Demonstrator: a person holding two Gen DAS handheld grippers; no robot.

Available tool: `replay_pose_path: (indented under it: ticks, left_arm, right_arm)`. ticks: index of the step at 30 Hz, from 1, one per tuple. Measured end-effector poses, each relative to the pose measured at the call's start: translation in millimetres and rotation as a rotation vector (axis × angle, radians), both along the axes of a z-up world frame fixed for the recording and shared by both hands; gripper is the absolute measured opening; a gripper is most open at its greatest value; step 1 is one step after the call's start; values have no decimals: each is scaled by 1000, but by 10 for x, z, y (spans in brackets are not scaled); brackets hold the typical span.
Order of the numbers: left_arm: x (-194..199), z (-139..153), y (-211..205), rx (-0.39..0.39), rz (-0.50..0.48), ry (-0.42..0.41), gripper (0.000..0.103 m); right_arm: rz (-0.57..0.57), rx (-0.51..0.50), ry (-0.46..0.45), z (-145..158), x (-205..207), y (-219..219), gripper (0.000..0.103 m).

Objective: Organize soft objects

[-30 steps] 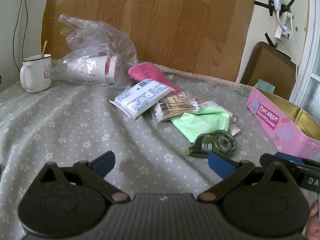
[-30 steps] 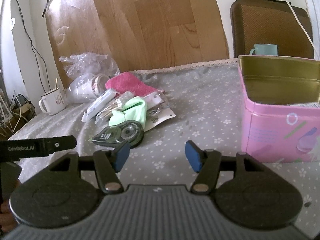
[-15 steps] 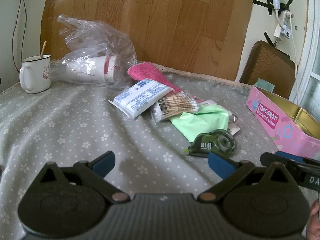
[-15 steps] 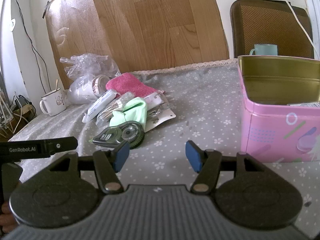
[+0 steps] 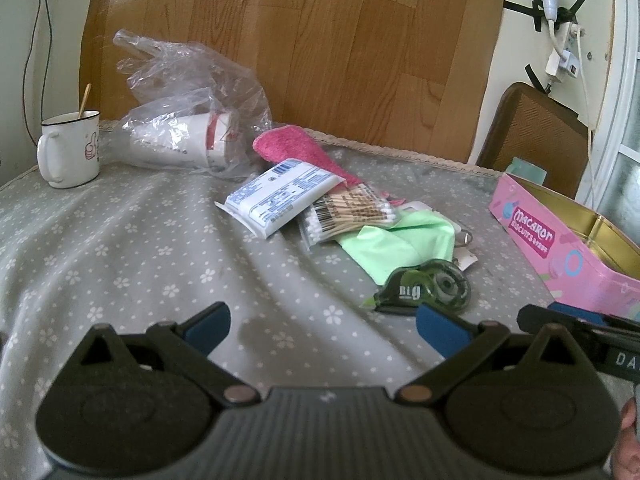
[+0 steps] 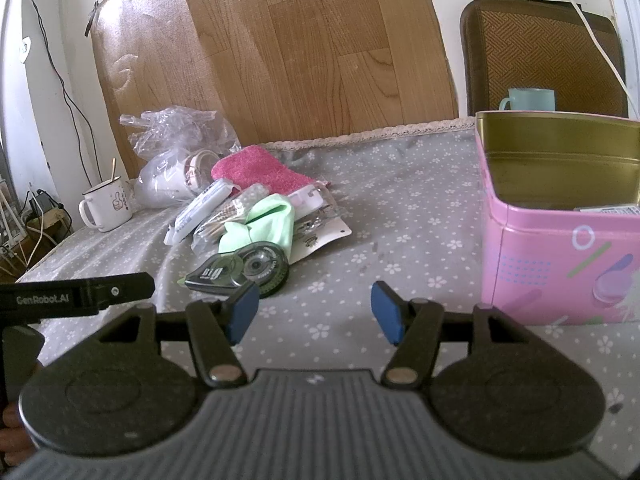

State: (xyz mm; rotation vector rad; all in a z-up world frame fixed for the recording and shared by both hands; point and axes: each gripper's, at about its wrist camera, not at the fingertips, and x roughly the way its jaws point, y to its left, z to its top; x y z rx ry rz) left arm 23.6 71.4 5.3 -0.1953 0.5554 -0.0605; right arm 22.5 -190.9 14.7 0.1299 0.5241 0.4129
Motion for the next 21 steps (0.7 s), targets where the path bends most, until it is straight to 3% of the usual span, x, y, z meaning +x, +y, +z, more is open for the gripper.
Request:
replay_pose_path:
  ticks: [5, 10, 15, 21]
  left_arm:
    - [-1, 0, 2, -3, 0, -1, 103]
    - [-11, 25, 59, -51, 24, -13, 103]
    - [30, 7, 180, -122, 48, 1, 103]
    - [22, 5, 177, -115, 42, -14, 103]
  right_arm:
    - [54, -42, 16, 8, 34, 87, 65]
    - [134, -155, -22, 44, 117, 302, 65]
    - [202, -273, -85, 77, 292, 580, 78]
    - [283, -316, -32, -15, 513, 813, 79]
